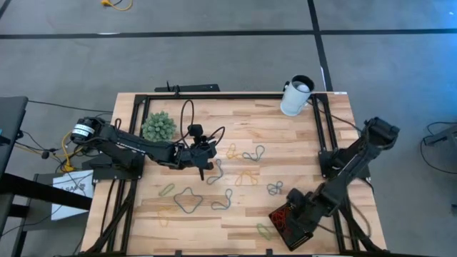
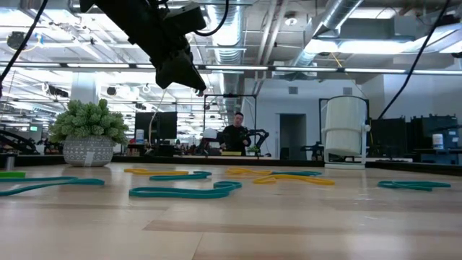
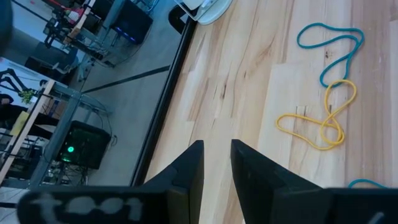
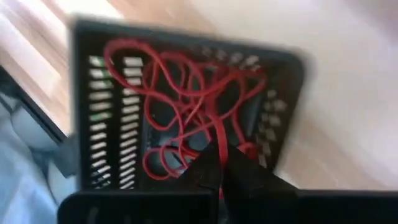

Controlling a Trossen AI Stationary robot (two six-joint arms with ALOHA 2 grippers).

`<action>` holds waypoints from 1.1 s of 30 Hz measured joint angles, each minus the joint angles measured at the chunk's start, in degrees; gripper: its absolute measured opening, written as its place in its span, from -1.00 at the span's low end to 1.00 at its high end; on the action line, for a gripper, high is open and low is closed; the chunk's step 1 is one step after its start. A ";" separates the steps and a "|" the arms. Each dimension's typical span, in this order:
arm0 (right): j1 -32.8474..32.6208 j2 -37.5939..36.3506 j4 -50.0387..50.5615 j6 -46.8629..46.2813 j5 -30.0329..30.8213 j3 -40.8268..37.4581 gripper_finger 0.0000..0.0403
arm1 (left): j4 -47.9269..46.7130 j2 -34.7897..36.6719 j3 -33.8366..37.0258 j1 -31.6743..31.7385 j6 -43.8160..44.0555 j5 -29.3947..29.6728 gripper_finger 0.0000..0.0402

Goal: Pick and place rubber bands into bin
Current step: Put the red rubber band into the black basket

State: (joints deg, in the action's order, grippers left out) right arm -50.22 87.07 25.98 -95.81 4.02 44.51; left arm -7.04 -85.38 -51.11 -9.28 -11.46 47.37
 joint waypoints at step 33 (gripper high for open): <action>12.72 1.72 28.89 19.36 -10.01 16.03 -1.00 | -0.01 0.00 0.00 2.81 -2.58 0.00 -0.64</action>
State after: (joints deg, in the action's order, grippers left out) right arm -37.50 88.79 54.87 -76.44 -5.99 60.54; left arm -7.05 -85.38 -51.12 -6.47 -14.04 47.37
